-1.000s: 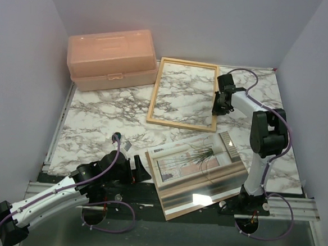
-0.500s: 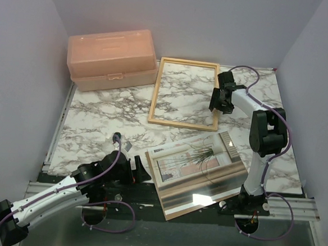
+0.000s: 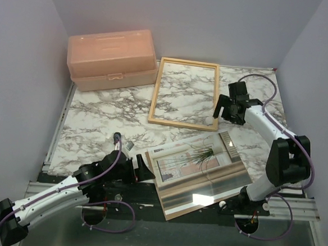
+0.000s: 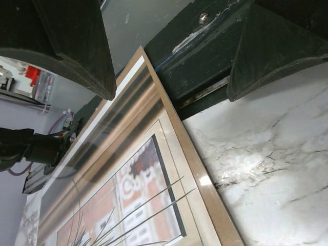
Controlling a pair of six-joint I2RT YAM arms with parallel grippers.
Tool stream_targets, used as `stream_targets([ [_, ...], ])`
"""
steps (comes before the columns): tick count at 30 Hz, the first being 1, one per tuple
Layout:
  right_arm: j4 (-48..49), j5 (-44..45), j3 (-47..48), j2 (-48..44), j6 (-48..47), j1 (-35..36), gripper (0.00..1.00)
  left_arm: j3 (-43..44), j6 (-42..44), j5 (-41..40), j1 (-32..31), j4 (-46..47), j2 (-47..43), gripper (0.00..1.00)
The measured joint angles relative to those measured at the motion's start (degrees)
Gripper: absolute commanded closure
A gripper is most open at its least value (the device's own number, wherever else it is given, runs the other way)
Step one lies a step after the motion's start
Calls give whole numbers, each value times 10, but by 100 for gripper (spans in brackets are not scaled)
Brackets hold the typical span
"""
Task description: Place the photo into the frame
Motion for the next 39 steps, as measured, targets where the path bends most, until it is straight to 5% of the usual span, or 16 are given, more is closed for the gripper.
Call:
stream_targets([
  [13,-14,-56,-178,-144,42,-71,0,-52,-72,59,0,176,106,15],
  [24,2,-142,-203,-80,45,-153,0,-53,-96,96,-4,247,204,14],
  [39,65,-271,-287,-138,62,-156,1,-52,-100,56,-4,225,111,12],
])
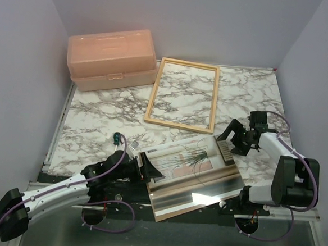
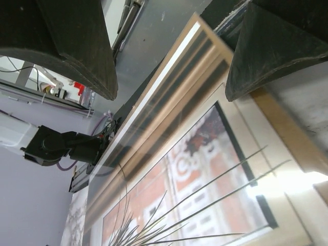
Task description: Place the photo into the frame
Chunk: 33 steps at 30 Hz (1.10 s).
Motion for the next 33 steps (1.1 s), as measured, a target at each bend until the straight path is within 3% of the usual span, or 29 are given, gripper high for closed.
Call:
stream_targets([
  [14,-44,-54,-77,-146,55,5,1,31,19,-52,2,-104,-26,7],
  [23,-96,-31,-28,-167,58,30,3,158,104,-115,5,-246,49,8],
  [26,-87,-18,2,-129,66,85,10,201,134,-121,5,-263,89,11],
  [31,-44,-6,37,-42,93,187,35,236,169,-117,4,-256,149,16],
  [33,-24,-3,49,-3,103,210,38,239,176,-111,4,-249,165,16],
])
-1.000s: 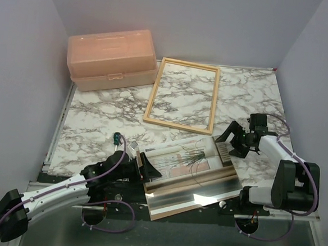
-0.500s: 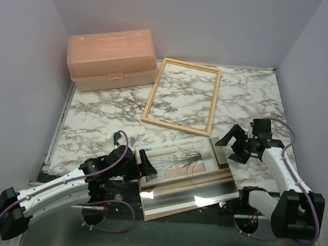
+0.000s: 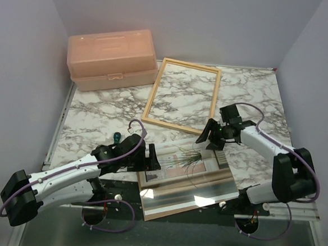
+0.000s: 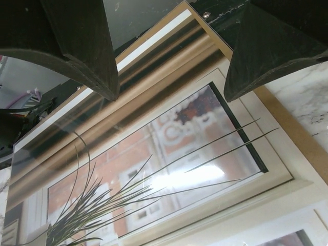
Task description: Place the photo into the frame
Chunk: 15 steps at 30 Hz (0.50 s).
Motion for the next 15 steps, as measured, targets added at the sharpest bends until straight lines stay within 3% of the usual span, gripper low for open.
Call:
stream_targets([
  [7,38,33,61,111,11,25,39,0,9,25,-10,26,40,17],
  [15,26,142,166,185,4,26,37,-14,9,33,-11,38,54,17],
])
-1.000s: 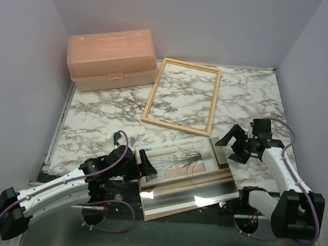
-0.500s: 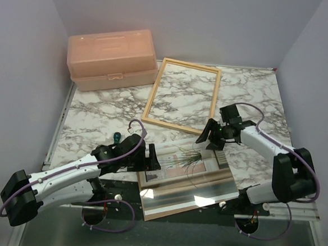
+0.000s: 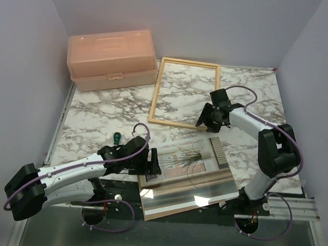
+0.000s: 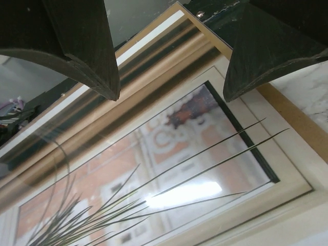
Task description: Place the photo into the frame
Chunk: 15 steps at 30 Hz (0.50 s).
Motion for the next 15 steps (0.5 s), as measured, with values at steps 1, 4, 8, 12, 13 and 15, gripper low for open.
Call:
stream_targets([
  [1,-3,16,10,5,-2,0,37,-5,0,1,0,2,4,17],
  [4,-11,57,33,14,-8,0,36,-19,0,2,0,2,13,17],
  [8,-18,85,49,18,-19,0,35,-22,-2,6,-1,11,16,17],
  [12,-29,88,45,10,-26,0,34,-23,-2,7,-1,9,4,15],
  [13,-32,87,40,2,-28,0,34,-24,-2,7,-1,9,-8,14],
  [15,-37,87,25,-19,-30,0,33,-24,-3,7,-1,8,-31,13],
])
